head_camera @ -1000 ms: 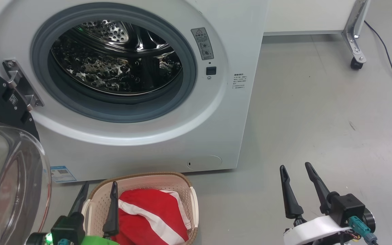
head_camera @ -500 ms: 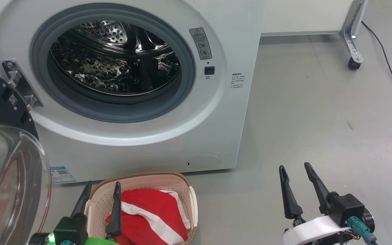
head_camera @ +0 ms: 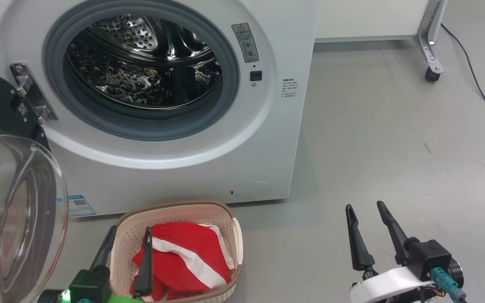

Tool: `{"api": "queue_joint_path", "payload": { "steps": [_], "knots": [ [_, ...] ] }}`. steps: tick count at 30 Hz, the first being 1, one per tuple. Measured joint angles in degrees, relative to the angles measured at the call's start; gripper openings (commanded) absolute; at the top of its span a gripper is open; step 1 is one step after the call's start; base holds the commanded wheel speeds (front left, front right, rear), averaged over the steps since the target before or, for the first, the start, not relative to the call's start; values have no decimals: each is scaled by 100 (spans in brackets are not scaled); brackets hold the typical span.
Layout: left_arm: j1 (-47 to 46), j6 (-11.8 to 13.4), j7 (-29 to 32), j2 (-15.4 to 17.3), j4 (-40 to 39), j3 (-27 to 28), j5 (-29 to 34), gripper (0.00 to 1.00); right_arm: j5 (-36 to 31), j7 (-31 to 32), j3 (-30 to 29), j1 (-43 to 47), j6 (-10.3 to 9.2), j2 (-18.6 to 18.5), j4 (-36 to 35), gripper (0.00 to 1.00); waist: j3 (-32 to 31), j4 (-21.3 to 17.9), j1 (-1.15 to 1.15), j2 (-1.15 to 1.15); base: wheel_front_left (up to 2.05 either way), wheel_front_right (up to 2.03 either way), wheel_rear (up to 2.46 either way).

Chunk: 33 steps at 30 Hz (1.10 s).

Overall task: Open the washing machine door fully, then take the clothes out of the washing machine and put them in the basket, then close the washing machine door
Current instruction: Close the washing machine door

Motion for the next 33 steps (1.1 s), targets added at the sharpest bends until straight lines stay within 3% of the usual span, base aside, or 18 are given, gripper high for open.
{"api": "queue_joint_path", "payload": {
  "steps": [14,33],
  "knots": [
    [26,3,49,16,-90,0,44,100,11,0,2,2,-35,0,1,100,5,-19,0,0,-60,60,0],
    [51,48,107,21,-111,-19,45,100,18,0,11,2,-52,0,13,100,-45,-33,0,0,-6,6,0]
  ]
}}
